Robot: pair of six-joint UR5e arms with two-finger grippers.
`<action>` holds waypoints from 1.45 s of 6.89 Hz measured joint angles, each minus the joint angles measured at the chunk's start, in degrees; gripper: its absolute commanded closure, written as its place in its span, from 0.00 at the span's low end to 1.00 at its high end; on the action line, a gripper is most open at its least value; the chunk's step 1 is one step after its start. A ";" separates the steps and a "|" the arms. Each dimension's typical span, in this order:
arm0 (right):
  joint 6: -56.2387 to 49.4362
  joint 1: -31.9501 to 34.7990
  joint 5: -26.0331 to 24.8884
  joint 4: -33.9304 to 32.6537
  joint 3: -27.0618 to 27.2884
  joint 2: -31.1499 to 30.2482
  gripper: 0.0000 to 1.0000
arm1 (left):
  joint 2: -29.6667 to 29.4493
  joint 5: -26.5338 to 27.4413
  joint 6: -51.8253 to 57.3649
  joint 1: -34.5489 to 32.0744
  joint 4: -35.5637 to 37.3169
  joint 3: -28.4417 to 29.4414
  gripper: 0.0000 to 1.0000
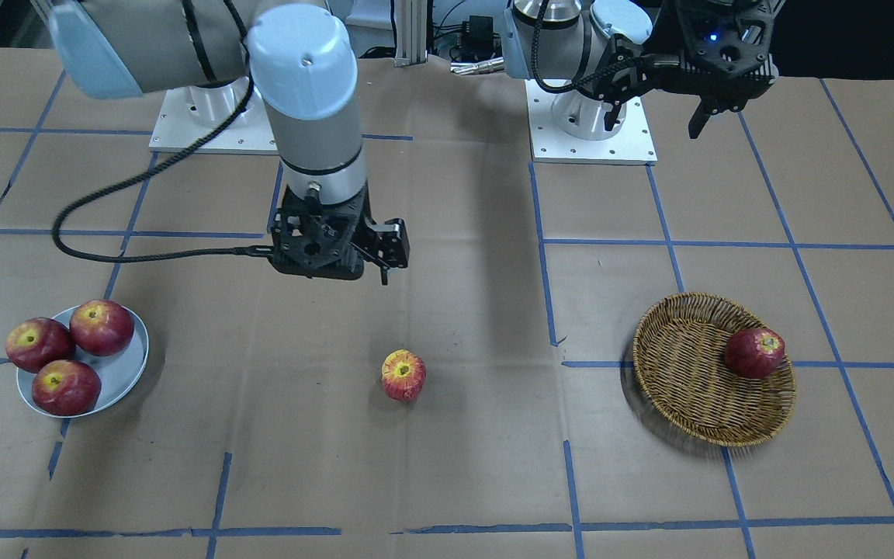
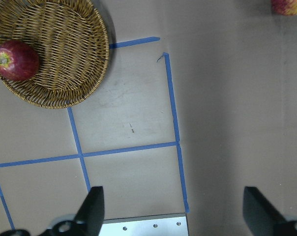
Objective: Transfer apple from basket to plate
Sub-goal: 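Lower the right gripper onto the apple at table center and grasp it, then lift the apple with the right gripper and carry it over the white plate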
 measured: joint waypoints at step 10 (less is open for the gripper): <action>1.68 4.51 -4.23 -24.00 2.25 18.46 0.00 | -0.13 -0.96 0.54 0.58 1.94 -1.51 0.01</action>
